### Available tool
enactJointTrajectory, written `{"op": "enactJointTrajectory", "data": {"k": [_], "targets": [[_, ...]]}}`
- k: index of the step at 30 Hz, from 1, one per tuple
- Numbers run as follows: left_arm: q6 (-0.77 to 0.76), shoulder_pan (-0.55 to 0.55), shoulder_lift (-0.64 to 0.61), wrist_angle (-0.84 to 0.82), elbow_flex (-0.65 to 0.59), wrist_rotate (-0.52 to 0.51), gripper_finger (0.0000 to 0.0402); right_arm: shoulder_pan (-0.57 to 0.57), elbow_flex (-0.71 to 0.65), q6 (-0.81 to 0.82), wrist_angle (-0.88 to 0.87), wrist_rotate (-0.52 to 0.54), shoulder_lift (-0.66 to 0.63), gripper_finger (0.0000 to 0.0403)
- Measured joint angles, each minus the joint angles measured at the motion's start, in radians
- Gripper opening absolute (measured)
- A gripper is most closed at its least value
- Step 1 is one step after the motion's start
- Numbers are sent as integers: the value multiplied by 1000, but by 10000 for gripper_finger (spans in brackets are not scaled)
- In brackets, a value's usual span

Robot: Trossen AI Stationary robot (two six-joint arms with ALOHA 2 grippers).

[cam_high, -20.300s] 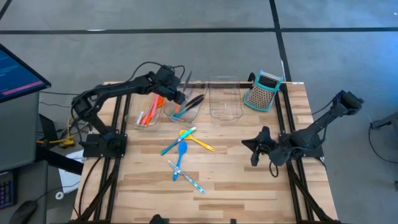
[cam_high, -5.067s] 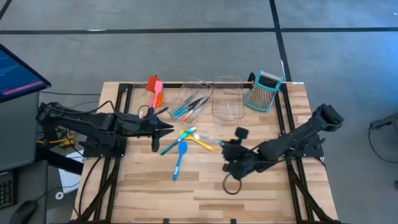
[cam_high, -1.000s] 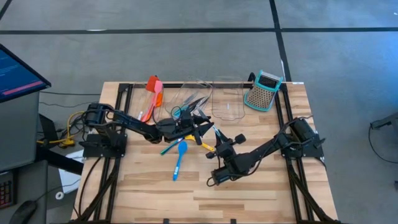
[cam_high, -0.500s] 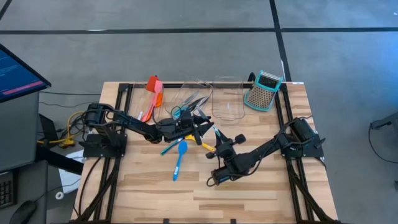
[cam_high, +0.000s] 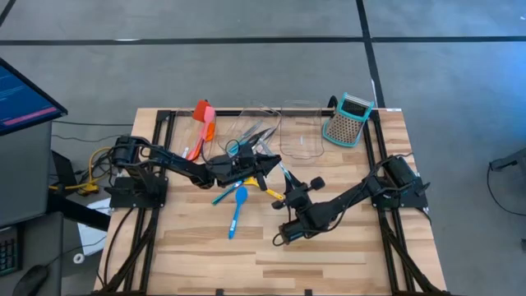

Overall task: Pick & Place Kitchen Items
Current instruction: Put the white patterned knife into the middle transparent bin

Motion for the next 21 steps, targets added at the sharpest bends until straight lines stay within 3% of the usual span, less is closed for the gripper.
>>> {"op": "enactJointTrajectory", "data": {"k": [5, 14, 18, 21], "targets": [[55, 0, -2, 8, 1, 41, 6, 0, 0, 1, 3, 2, 0, 34], [75, 1, -2, 8, 1, 73, 1, 0, 0, 1, 20, 1, 0, 36], [110, 2, -2, -6, 0, 81, 1, 0, 1, -44, 26, -11, 0, 69], [132, 11, -16, -28, -1, 74, 1, 4, 1, -134, 23, -80, -17, 105]]}}
